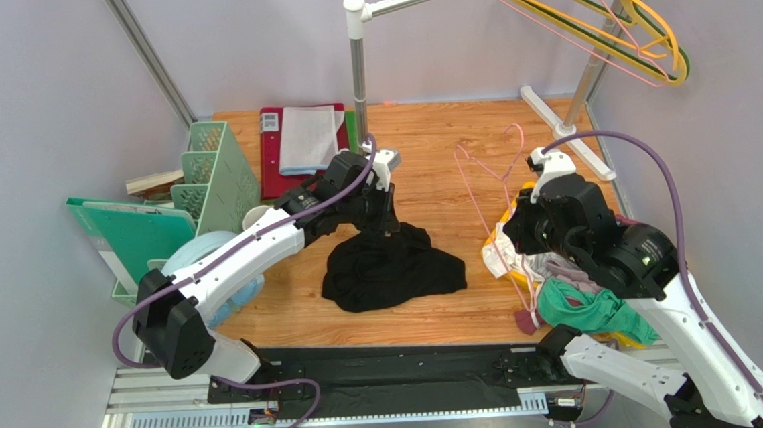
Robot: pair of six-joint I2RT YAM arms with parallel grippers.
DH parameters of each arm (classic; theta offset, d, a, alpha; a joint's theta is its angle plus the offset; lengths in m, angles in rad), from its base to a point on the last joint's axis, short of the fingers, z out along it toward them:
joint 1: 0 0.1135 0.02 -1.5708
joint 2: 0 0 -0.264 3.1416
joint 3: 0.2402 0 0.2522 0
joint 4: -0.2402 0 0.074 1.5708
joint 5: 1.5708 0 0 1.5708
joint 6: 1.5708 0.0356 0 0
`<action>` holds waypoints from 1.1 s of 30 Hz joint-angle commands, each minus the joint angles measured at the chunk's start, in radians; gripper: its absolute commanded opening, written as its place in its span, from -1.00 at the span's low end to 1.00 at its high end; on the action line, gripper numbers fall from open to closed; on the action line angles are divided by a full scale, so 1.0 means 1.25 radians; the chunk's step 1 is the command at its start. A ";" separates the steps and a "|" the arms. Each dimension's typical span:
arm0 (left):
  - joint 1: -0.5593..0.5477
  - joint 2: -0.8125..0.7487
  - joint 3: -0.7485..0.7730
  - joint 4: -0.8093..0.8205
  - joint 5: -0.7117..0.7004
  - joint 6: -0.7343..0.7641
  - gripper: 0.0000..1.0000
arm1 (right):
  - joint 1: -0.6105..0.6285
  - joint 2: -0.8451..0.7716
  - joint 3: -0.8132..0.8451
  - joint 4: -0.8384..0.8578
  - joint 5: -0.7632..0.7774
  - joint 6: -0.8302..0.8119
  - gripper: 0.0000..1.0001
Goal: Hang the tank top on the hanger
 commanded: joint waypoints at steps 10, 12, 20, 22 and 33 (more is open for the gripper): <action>0.073 0.144 -0.018 0.106 0.077 0.060 -1.00 | 0.016 -0.061 -0.093 -0.028 -0.206 0.025 -1.00; 0.077 0.172 0.016 0.088 0.066 0.083 -1.00 | 0.016 -0.070 -0.125 -0.015 -0.207 0.047 -1.00; 0.081 0.130 -0.041 0.060 0.054 0.091 0.23 | 0.016 -0.073 -0.161 0.054 -0.231 0.095 -1.00; 0.082 0.080 -0.093 0.067 0.041 0.078 0.48 | 0.016 -0.069 -0.152 0.047 -0.225 0.089 -1.00; 0.081 0.033 -0.205 0.204 0.106 -0.049 0.55 | 0.016 -0.043 -0.126 0.033 -0.228 0.065 -1.00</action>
